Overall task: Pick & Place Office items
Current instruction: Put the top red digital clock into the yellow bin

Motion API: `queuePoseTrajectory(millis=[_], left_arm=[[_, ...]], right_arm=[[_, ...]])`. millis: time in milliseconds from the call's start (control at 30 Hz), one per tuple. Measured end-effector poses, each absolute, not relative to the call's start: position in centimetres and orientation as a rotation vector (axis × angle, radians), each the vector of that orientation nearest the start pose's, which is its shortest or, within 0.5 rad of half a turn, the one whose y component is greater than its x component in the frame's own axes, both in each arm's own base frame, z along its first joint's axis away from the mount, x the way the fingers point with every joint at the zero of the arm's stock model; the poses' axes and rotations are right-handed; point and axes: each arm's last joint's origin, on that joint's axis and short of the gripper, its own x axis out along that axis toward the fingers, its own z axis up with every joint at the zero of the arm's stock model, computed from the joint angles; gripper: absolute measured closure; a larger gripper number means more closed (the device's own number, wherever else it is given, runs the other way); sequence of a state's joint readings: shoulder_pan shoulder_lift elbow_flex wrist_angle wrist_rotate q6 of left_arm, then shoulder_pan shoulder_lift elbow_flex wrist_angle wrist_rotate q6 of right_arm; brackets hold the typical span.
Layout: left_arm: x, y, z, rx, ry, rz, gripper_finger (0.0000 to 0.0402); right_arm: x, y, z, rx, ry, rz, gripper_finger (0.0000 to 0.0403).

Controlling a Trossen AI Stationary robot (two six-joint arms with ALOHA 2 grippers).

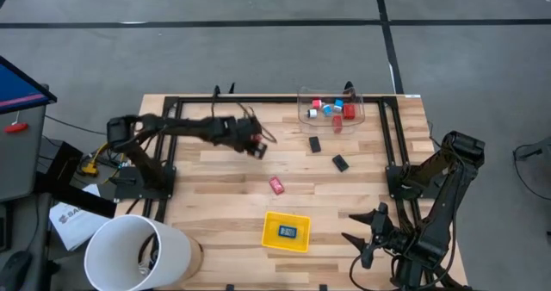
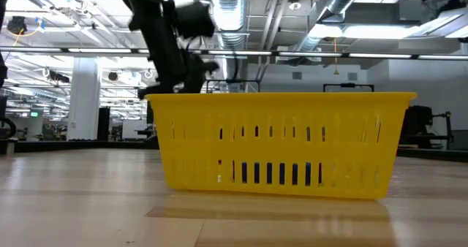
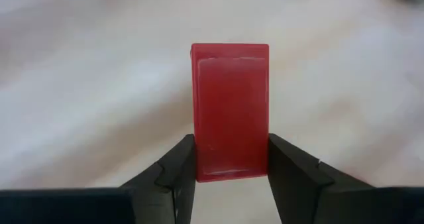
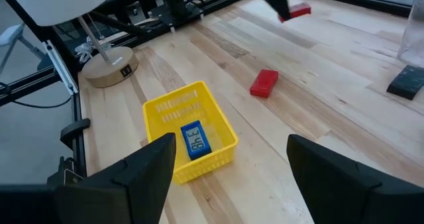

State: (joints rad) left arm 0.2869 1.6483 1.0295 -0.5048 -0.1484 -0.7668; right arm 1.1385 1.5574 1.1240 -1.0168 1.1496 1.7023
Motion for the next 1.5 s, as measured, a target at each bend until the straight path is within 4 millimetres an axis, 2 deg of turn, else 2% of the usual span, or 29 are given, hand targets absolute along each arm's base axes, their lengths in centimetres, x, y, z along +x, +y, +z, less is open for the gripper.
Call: queuePoseTrajectory(millis=[133,367,600,767,967,1100,1367,1500], left_arm=[[31.3,4.3,20.2,-0.665,0.885,0.647,0.0259],[32.8,-4.4,21.1,-0.563,0.802,0.305,0.0259],[33.1,-9.2,22.0,-0.503,0.718,0.055,0.0259],[34.2,-11.6,22.2,-0.45,0.744,-0.022,0.0259],[37.8,-14.0,22.1,-0.296,0.822,-0.076,0.0258],[39.0,-14.5,21.3,-0.228,0.91,-0.08,0.0258],[39.5,-14.8,18.6,-0.21,1.001,-0.118,0.0258],[39.7,-15.0,18.2,-0.195,1.003,-0.143,0.0258]], right_arm=[[13.9,23.7,24.0,0.343,0.36,-0.427,0.0122],[13.9,23.7,24.0,0.357,0.356,-0.431,0.0122],[13.9,23.7,24.0,0.377,0.35,-0.438,0.0122],[13.9,23.6,24.0,0.386,0.347,-0.443,0.0122],[13.8,23.6,24.0,0.383,0.348,-0.443,0.0122],[13.8,23.7,24.0,0.389,0.347,-0.439,0.0122],[13.6,23.8,24.0,0.388,0.349,-0.429,0.0122],[13.6,23.8,24.0,0.387,0.349,-0.43,0.0122]])
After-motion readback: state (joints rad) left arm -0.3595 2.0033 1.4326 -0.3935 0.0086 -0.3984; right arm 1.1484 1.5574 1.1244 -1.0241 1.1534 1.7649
